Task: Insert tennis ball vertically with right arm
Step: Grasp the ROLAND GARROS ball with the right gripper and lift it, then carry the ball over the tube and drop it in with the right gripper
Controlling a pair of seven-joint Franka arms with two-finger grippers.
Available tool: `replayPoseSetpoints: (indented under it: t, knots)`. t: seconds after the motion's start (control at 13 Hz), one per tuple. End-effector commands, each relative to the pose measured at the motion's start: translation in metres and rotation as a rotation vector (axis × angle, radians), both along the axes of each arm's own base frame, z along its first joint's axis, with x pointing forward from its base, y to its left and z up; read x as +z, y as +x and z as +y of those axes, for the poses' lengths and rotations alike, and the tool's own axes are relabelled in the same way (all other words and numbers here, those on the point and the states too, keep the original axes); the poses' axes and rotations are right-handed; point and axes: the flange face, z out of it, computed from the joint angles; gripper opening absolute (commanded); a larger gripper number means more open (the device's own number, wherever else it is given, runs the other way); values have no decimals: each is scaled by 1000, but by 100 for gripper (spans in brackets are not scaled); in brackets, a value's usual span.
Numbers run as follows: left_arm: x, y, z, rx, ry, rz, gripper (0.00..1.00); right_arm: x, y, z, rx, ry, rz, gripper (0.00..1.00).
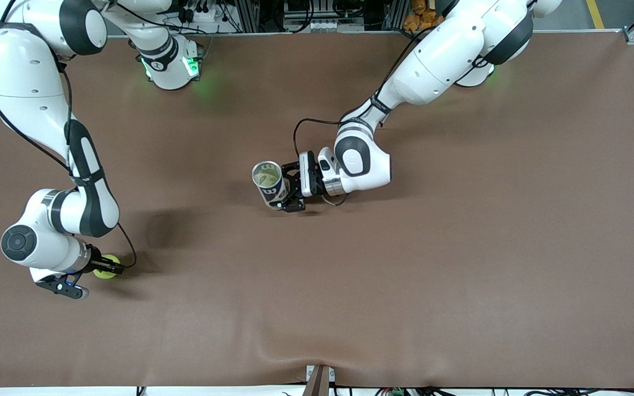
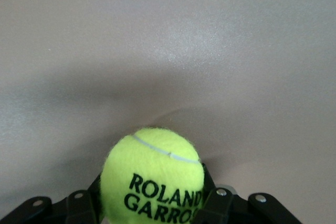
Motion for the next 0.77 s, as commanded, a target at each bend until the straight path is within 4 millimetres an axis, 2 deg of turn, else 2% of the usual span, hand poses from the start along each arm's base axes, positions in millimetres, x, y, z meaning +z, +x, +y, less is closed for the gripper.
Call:
replayPoseSetpoints:
  t: [0.0,0.31,0.54,0.69]
  knots:
    - [0,-5,2,12,15,-12,81,28,1,15,-29,22,-22,53]
    - [0,-5,2,12,15,-12,81,104,-12,116,-114,25,73,52]
    - [0,-5,2,12,15,-12,81,162,-39,191,-140,121,166,52]
    - [0,-4,3,13,16,-13,81,193,-60,233,-165,172,223,52]
